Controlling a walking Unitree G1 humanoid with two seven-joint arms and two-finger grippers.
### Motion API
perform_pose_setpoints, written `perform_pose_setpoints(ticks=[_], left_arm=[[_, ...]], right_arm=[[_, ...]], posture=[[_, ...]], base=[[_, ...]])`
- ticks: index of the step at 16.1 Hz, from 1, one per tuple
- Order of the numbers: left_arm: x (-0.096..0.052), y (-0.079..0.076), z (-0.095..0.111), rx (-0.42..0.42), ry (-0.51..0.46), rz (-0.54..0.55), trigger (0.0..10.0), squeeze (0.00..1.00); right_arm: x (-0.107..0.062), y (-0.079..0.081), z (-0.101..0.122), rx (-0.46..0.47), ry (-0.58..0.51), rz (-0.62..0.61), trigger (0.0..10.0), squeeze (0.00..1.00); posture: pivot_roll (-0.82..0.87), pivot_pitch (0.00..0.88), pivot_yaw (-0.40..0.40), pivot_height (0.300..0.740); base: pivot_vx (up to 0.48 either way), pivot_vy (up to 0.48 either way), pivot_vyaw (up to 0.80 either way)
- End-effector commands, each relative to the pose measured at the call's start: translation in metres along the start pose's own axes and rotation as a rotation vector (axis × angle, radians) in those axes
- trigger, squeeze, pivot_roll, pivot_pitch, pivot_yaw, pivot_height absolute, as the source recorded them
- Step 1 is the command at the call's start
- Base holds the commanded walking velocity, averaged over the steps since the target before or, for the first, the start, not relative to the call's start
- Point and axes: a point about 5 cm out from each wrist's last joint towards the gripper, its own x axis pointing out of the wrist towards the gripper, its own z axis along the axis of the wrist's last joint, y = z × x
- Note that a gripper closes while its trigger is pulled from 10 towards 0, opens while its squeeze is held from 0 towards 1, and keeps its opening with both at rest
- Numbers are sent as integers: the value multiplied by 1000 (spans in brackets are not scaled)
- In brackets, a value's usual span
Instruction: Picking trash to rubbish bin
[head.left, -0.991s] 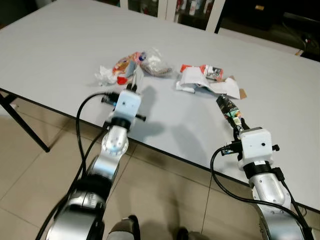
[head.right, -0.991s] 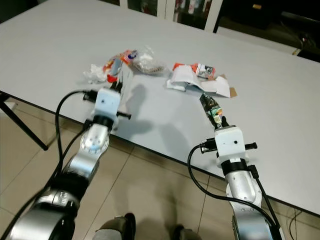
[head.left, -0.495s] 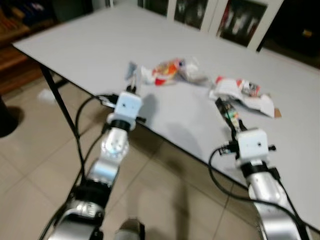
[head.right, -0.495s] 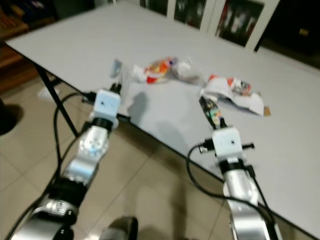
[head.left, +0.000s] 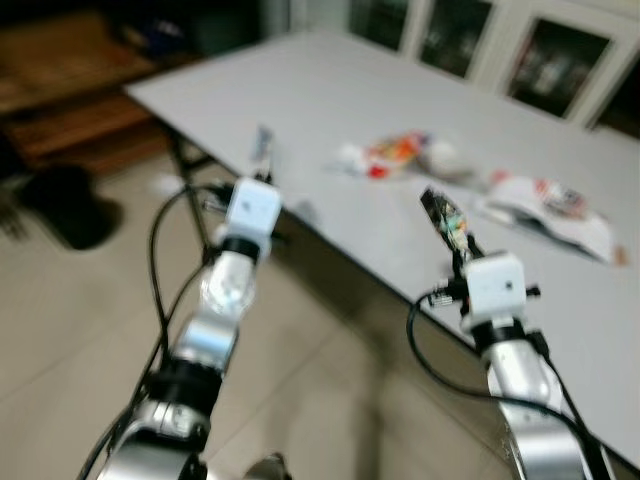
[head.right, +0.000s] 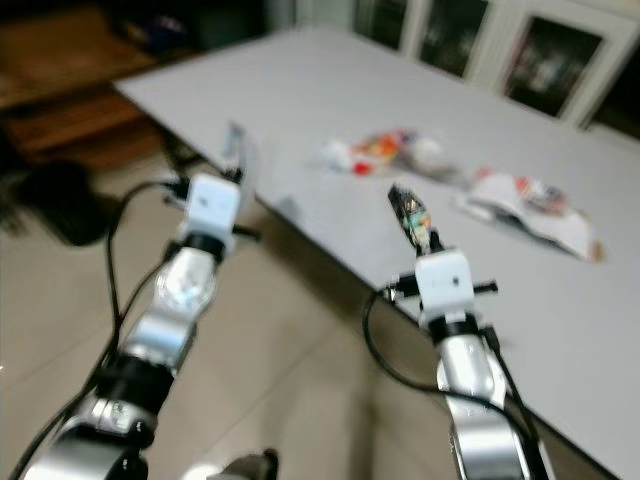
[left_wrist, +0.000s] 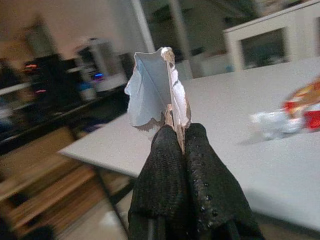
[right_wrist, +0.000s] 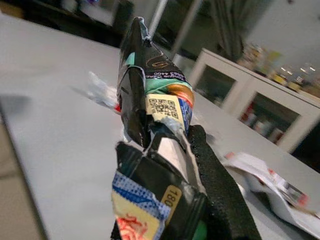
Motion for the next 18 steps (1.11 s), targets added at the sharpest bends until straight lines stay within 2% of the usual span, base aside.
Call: perform_pose_setpoints(ticks=[1,7,11,14,15,18], left_arm=[[-1,-5,1,-12,6,-24,10000,0],[-2,-6,3,-24,14,-41,10000,0],[-9,-12,4,-79,28,-107,10000,0],[-25,-3,-12,-93,76,-130,10000,0],[-31,-2,-18,-131,98,-168,10000,0],[-45,-3,-27,-150,127,-227,10000,0]], right_arm=[[0,-2,-1,-5,0,-3,10000,0],[3,-2,1,-3,-12,-1,10000,0],[3,-3,2,-4,-13,0,10000,0],[2,-4,1,5,-8,-4,10000,0],[1,-4,0,12,-1,-7,10000,0],[-1,-6,-2,12,8,-12,10000,0]], posture=[[175,82,-48,740],[180,82,-50,740],[181,89,-55,740],[180,99,-66,740],[180,99,-66,740],[180,104,-68,740]], base=[[0,0,800],[0,0,800],[0,0,800],[0,0,800],[0,0,800],[0,0,800]])
